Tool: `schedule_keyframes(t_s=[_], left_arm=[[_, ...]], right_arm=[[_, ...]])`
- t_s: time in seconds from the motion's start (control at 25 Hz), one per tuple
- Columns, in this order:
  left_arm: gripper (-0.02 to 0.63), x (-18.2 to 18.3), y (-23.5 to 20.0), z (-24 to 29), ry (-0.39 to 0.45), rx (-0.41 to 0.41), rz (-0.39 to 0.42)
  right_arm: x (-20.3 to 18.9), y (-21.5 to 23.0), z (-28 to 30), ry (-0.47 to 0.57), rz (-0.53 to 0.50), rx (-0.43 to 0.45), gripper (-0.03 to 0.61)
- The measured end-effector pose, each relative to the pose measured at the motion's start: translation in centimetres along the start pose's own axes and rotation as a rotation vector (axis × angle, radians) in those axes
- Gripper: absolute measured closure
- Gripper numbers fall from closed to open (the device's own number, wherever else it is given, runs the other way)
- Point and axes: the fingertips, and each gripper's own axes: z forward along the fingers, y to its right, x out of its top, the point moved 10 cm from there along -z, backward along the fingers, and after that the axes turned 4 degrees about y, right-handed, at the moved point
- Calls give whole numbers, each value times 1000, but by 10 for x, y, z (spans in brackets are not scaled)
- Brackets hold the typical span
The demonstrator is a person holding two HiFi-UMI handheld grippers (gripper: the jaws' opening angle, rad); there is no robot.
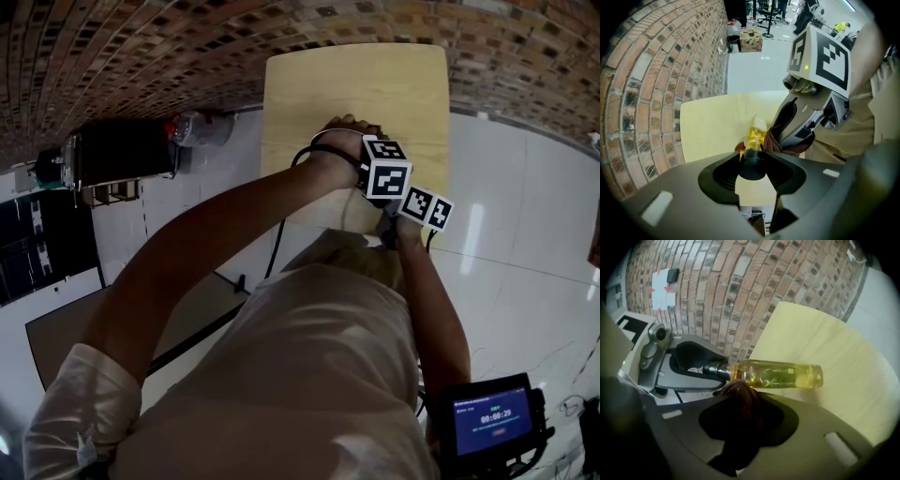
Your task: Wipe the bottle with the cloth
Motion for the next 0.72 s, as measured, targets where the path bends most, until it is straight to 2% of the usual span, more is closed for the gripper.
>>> schedule_keyframes(t_s=[0.08, 0.24, 0.44, 0.56, 0.72], left_arm=[[431, -2, 1, 0, 3, -1, -6], [434, -1, 1, -1, -1, -4, -5], [436, -1, 1, -1, -4, -4, -8], [436, -2, -1, -2, -5, -13, -52], [434, -8, -10, -2, -5, -37, -226]], right_arm=[[-4, 9, -2, 22, 91, -15, 483], [-3, 49, -17, 60, 272, -130, 485], [8, 93, -37, 101, 387, -249, 485], [22, 97, -45, 165, 355, -285, 485], [34, 78, -52, 158, 116, -317, 483]])
